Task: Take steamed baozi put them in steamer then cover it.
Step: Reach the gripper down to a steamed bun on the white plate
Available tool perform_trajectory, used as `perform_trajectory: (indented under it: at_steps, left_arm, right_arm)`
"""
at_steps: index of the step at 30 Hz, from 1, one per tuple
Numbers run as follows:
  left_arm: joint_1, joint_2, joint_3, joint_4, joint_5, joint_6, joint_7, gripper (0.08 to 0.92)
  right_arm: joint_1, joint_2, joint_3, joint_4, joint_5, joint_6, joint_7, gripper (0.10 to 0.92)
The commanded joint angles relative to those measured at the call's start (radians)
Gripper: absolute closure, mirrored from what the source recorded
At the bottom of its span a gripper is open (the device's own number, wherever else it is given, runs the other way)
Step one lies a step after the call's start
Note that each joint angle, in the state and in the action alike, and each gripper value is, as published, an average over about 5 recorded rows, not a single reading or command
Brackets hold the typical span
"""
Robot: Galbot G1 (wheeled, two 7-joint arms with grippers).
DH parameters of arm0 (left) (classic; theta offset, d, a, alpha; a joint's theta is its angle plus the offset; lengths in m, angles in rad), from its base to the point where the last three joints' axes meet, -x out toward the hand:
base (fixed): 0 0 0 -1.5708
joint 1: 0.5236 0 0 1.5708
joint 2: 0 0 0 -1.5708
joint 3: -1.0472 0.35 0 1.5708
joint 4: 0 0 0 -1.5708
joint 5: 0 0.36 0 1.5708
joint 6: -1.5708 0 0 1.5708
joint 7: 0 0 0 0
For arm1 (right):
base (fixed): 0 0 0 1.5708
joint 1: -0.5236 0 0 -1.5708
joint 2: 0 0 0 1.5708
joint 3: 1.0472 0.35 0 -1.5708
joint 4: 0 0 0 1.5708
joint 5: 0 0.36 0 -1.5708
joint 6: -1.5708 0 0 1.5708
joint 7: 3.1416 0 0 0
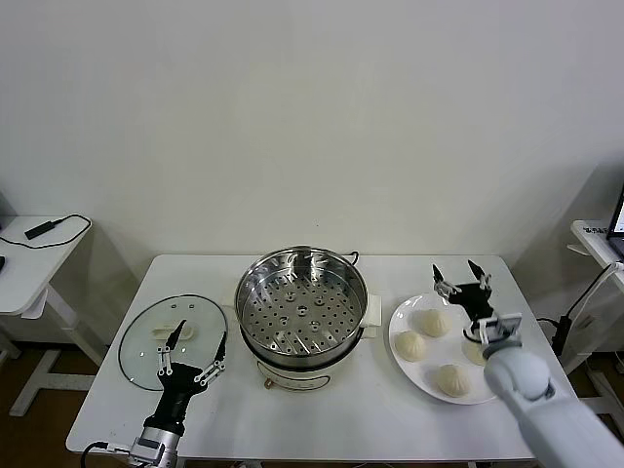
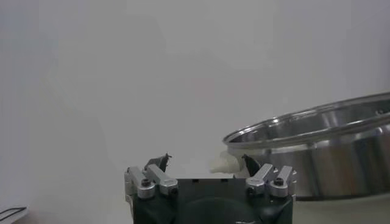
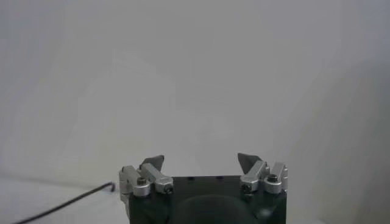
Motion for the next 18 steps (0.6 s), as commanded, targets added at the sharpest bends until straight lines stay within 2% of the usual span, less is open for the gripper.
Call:
perform_trajectory:
  at_steps: [1, 7, 10, 14, 18]
  left_arm:
    - [-0.001, 0.000, 0.000, -0.002, -0.001, 0.004, -0.001, 0.177]
    - [-0.002, 0.000, -0.002, -0.011, -0.001, 0.012, -0.005, 0.177]
    - [-0.007, 0.000, -0.002, -0.008, -0.001, 0.012, -0.007, 0.177]
    - [-0.013, -0.001, -0.002, -0.001, 0.000, 0.011, -0.009, 0.177]
    - [-0.012, -0.005, -0.005, -0.003, 0.000, 0.011, -0.010, 0.177]
  right_arm:
    - [0.437, -0.225, -0.417, -0.176, -0.055, -0.067, -0.599, 0.203]
    - [0.717, -0.214, -0.703, -0.263, -0.229, -0.032, -0.935, 0.203]
    - [0.783, -0.180, -0.773, -0.297, -0.350, -0.008, -1.048, 0.203]
    - [0.827, -0.130, -0.830, -0.328, -0.508, 0.018, -1.103, 0.203]
    - [0.836, -0.071, -0.863, -0.377, -0.591, 0.032, -1.077, 0.203]
